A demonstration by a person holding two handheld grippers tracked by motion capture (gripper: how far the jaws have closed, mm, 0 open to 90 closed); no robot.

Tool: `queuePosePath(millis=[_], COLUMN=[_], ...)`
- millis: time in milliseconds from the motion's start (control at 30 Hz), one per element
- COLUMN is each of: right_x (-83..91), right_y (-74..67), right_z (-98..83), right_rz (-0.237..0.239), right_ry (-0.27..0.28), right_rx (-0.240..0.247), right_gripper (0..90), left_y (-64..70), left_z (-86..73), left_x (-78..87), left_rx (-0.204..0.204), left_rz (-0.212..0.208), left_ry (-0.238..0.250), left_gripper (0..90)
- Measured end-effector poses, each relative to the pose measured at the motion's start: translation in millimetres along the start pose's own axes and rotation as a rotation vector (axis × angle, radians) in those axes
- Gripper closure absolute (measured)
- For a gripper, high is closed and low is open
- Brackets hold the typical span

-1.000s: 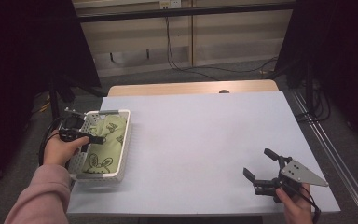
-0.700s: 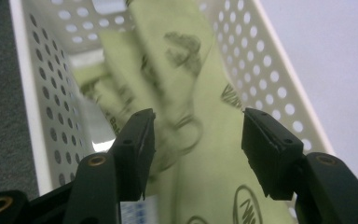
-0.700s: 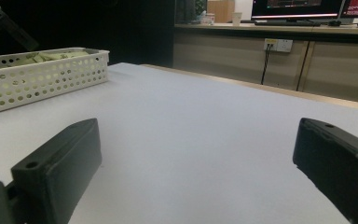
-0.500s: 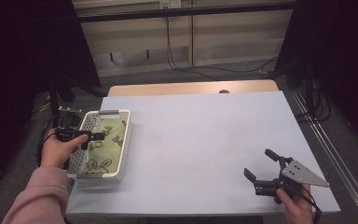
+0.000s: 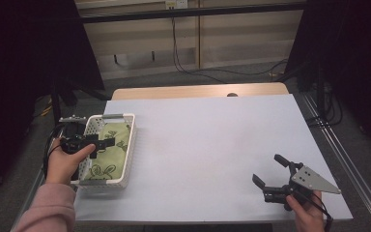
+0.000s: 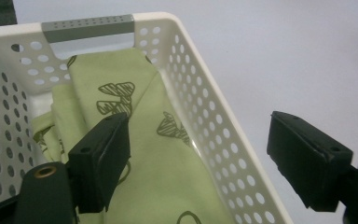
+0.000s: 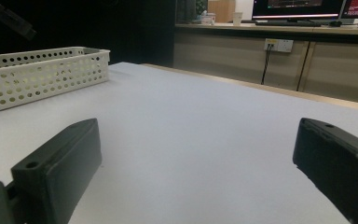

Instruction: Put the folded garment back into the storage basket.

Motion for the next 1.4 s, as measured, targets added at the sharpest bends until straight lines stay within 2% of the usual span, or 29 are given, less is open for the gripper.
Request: queuePosePath(millis=[67,100,133,167,233,400,433,467,500,600,633,700,733,800,833,867,900,933,967,1000,1067,1100,1200,1233,1267,1300,1333,1367,1400], right_x=[0.2,0.3,0.3,0.3,0.4,0.3,0.3,0.3,0.3,0.3,0.2,0.3,0.3,0.3,0.4,0.3,0.3,0.3,0.2,0.2,0.4,0.2,0.1,0.1,0.3,0.3,0.4,0.2,0.3], right_y=[0.2,0.1,-0.1,-0.2,0.1,0.0,-0.1,-0.1,-0.1,-0.3,-0.3,-0.3,-0.3,-0.3,-0.3,-0.3,-0.3,-0.3,-0.3,-0.3,-0.4,-0.4,-0.4,-0.5,-0.5,-0.6,-0.6,-0.5,-0.4], right_z=[-0.1,0.0,0.2,0.2,0.1,0.1,0.2,0.2,0.1,0.3,0.3,0.3,0.3,0.3,0.4,0.5,0.5,0.4,0.3,0.3,0.5,0.5,0.3,0.4,0.4,0.5,0.5,0.5,0.4], right_rz=[-0.002,-0.003,-0.003,-0.003,-0.001,-0.001,-0.002,-0.002,-0.001,-0.001,-0.001,0.001,0.002,0.001,0.002,0.002,0.003,0.002,-0.001,0.002,-0.002,0.004,0.003,0.003,-0.001,-0.001,0.002,0.005,0.003], right_ry=[-0.001,-0.002,0.000,0.000,0.000,-0.001,0.000,-0.001,-0.001,0.000,0.000,0.000,0.000,0.000,0.000,0.002,0.002,0.001,0.000,0.000,-0.001,0.002,0.000,0.000,-0.003,-0.002,-0.001,0.002,0.001], right_rx=[0.002,0.000,-0.003,-0.003,-0.001,0.000,-0.001,-0.001,-0.001,-0.001,-0.001,0.000,-0.001,-0.001,-0.001,0.002,0.002,0.000,0.001,0.000,0.003,0.002,-0.001,-0.001,0.001,0.002,0.002,0.002,0.001], right_gripper=[0.6,0.6,0.6,0.6,0.6,0.6,0.6,0.6,0.6,0.6,0.7,0.6,0.6,0.6,0.6,0.6,0.6,0.6,0.6,0.6,0.6,0.6,0.6,0.7,0.6,0.6,0.6,0.6,0.6], left_y=[4.3,4.7,7.3,7.7,10.0,15.7,15.6,17.6,17.3,19.5,20.9,22.4,23.1,25.7,27.6,29.3,28.8,30.6,30.6,30.5,33.3,32.9,32.6,33.9,32.0,32.7,31.0,32.4,31.4], left_z=[-3.4,-3.9,-6.0,-6.5,-8.2,-12.5,-12.4,-14.3,-14.3,-17.1,-17.4,-19.3,-19.3,-21.6,-21.6,-23.4,-23.3,-25.2,-24.8,-25.6,-28.5,-28.5,-31.2,-33.4,-33.1,-35.1,-34.8,-37.2,-37.2], left_x=[-0.4,-1.0,-1.1,-1.6,-1.7,-0.3,-0.8,0.0,-0.7,-0.2,-0.7,0.3,0.1,1.6,0.9,2.3,2.2,2.9,2.5,3.2,3.6,3.1,2.5,2.5,2.3,2.4,2.2,2.4,2.2], left_rx=[0.011,-0.010,0.001,-0.016,-0.021,-0.020,-0.034,-0.024,-0.042,-0.047,-0.048,-0.060,-0.067,-0.066,-0.054,-0.049,-0.068,-0.052,-0.063,-0.073,-0.051,-0.062,-0.065,-0.043,-0.061,-0.049,-0.071,-0.050,-0.065], left_rz=[-0.019,-0.023,-0.037,-0.036,-0.028,-0.060,-0.061,-0.065,-0.064,-0.077,-0.084,-0.087,-0.080,-0.090,-0.099,-0.117,-0.110,-0.117,-0.115,-0.119,-0.137,-0.134,-0.136,-0.151,-0.144,-0.151,-0.139,-0.152,-0.145], left_ry=[0.000,0.010,0.002,0.006,0.016,0.033,0.051,0.038,0.051,0.046,0.065,0.052,0.070,0.068,0.100,0.089,0.096,0.088,0.109,0.104,0.108,0.125,0.122,0.119,0.129,0.127,0.141,0.128,0.145], left_gripper=[19.5,19.4,19.2,18.6,17.5,16.4,16.3,16.3,16.3,16.2,16.2,16.1,16.0,15.0,14.6,14.3,14.0,13.6,13.2,12.9,12.6,12.3,11.2,10.9,10.9,10.9,10.6,10.3,10.2])
Point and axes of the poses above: each handheld gripper's, and its own axes: x roughly backward along the jaws, z roughly out of its top, y roughly to its right, the point moved 3 cm from there along -x, roughly forward along the jaws, and after that the axes turned 13 degrees about x, right-handed, at the moved point
